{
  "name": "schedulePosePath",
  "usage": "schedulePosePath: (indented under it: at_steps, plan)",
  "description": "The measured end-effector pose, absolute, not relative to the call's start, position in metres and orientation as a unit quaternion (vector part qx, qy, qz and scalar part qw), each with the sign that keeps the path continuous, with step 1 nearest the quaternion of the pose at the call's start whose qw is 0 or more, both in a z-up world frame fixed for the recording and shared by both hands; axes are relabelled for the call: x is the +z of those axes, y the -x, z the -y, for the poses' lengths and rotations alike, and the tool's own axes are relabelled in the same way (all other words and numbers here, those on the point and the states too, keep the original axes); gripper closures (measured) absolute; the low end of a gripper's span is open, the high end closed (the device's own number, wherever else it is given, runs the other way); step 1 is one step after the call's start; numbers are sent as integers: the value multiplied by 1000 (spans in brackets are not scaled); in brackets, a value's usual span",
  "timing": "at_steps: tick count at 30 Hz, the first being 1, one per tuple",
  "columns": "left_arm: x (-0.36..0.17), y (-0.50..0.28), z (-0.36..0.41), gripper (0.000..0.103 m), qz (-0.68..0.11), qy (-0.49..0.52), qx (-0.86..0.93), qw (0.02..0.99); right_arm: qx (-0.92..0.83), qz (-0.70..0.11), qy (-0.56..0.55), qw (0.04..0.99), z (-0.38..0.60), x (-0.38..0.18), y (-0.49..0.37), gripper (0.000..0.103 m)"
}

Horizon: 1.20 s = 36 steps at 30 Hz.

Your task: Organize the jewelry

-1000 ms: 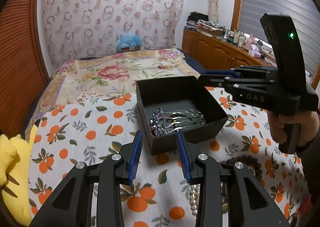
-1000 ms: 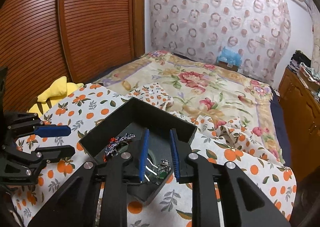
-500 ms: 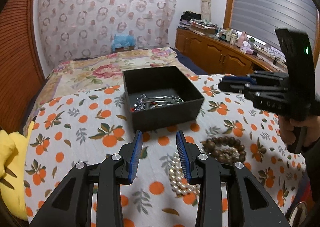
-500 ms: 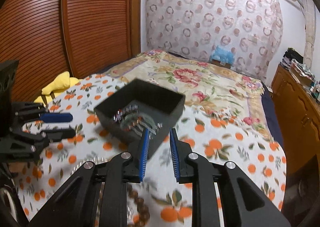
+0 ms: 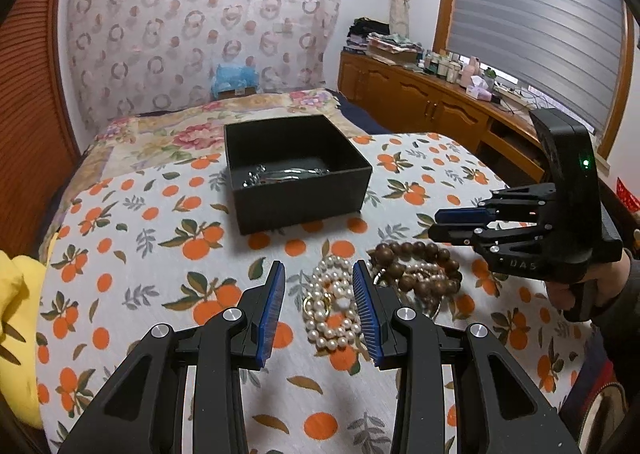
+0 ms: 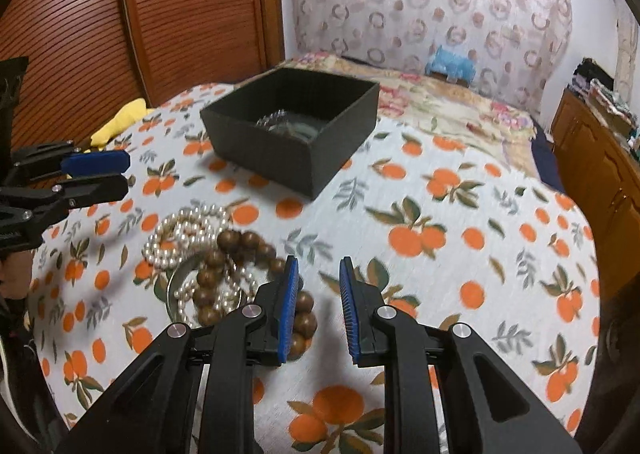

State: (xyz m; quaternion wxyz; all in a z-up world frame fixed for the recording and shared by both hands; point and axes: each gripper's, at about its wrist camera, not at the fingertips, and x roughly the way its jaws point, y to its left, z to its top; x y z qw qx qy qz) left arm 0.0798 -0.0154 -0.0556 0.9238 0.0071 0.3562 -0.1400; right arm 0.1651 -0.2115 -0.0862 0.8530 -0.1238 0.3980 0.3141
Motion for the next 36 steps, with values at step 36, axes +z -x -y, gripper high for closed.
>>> schedulePosePath:
  at_steps: [36]
  plan:
    - [-90,-90,86,47,-406,-78,-205,887,255,-316,82,910,269,-38,-153,88]
